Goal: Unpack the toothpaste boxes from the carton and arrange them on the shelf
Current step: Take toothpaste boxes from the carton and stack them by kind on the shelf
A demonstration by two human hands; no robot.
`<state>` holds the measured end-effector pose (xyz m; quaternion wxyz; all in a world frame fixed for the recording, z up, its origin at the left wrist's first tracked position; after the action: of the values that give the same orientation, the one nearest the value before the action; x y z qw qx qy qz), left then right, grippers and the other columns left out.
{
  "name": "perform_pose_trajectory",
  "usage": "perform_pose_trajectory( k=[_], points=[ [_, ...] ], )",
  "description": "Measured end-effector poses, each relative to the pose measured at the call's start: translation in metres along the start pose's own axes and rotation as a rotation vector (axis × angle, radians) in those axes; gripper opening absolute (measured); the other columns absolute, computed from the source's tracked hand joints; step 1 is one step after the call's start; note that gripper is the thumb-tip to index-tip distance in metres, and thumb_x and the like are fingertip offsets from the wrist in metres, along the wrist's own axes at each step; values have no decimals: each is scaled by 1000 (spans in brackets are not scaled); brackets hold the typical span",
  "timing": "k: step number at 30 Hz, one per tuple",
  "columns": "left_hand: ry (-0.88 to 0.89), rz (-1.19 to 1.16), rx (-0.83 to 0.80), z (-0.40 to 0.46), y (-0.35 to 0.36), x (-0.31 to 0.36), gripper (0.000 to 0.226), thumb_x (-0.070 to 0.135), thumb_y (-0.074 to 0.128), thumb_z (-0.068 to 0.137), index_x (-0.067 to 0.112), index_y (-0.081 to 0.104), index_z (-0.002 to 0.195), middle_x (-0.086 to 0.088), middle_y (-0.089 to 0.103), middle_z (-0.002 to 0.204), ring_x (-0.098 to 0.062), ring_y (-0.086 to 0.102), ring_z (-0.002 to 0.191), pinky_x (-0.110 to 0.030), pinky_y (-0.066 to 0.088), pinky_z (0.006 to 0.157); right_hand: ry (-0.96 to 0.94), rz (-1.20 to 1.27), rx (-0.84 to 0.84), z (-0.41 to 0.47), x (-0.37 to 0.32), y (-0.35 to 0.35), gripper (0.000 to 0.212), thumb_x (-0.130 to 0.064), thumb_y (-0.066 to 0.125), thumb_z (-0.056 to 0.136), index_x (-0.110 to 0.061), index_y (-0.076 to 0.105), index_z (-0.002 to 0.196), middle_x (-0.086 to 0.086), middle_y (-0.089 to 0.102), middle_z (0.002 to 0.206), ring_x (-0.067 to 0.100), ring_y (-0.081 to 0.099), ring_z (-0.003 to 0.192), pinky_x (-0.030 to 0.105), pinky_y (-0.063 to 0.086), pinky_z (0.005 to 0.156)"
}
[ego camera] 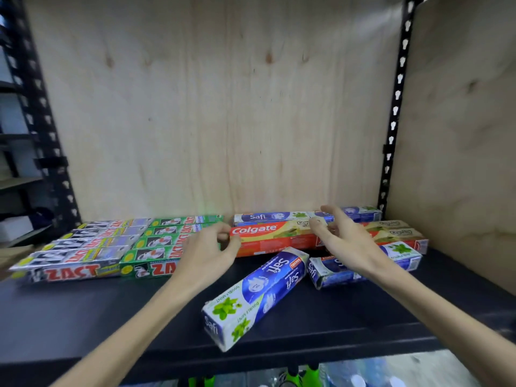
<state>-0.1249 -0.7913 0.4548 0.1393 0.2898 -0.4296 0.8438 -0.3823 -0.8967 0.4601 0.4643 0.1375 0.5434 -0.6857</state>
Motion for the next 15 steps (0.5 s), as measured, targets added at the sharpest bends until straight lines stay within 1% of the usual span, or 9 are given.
perform_pose_trajectory(
  k=[1,3,6,8,10,12,15],
  points=[
    [11,35,-11,-3,0,0,31,44,60,93,24,69,115,14,72,98,-9,67,101,-36,48,100,11,-12,-3,-2,-1,-1,61,-64,45,94,-32,39,146,4,66,125,24,56,124,48,37,110],
    [27,61,-15,-8,-1,0,33,46,58,94,25,69,116,19,69,95,-7,65,102,-43,43,107,17,-33,-16,-6,-3,-4,61,-63,43,96,-31,38,147,5,66,125,25,56,124,48,36,110],
    [43,105,-9,-10,-1,-5,27,48,55,96,31,69,111,22,68,97,-5,59,109,-45,29,112,6,-74,-54,-10,-2,-7,64,-67,37,96,-31,35,149,2,69,114,26,56,121,50,36,109],
    [35,173,-50,-13,3,-10,31,53,51,97,33,68,113,22,68,104,-3,50,118,-48,19,113,17,-115,-80,-11,1,-7,69,-68,32,96,-29,30,153,0,69,111,26,54,124,53,31,112],
    [26,216,-82,-14,7,-12,39,58,48,97,33,66,120,19,66,112,-3,40,121,-50,14,114,6,-152,-82,-11,4,-4,69,-65,29,99,-27,27,156,-4,69,107,26,51,127,53,25,115],
    [28,221,-76,-14,9,-12,43,59,45,98,33,64,126,19,64,115,-1,33,122,-51,11,116,-4,-177,-60,-12,6,-1,64,-62,27,101,-27,30,154,-3,68,114,24,47,131,48,18,114],
    [52,196,-62,-12,8,-13,41,57,45,98,34,63,127,23,61,109,0,33,123,-46,14,113,9,-255,0,-12,13,2,55,-60,28,101,-30,44,144,1,64,128,26,39,132,45,14,107]
  ],
)
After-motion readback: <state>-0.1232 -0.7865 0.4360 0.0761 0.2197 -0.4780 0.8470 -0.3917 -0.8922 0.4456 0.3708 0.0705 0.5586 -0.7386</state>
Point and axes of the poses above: each hand's wrist, its own z-axis towards the middle knuckle, its own y-axis out of the palm, x = y × z, the point moved 4 cm from there along z, towards the middle knuckle
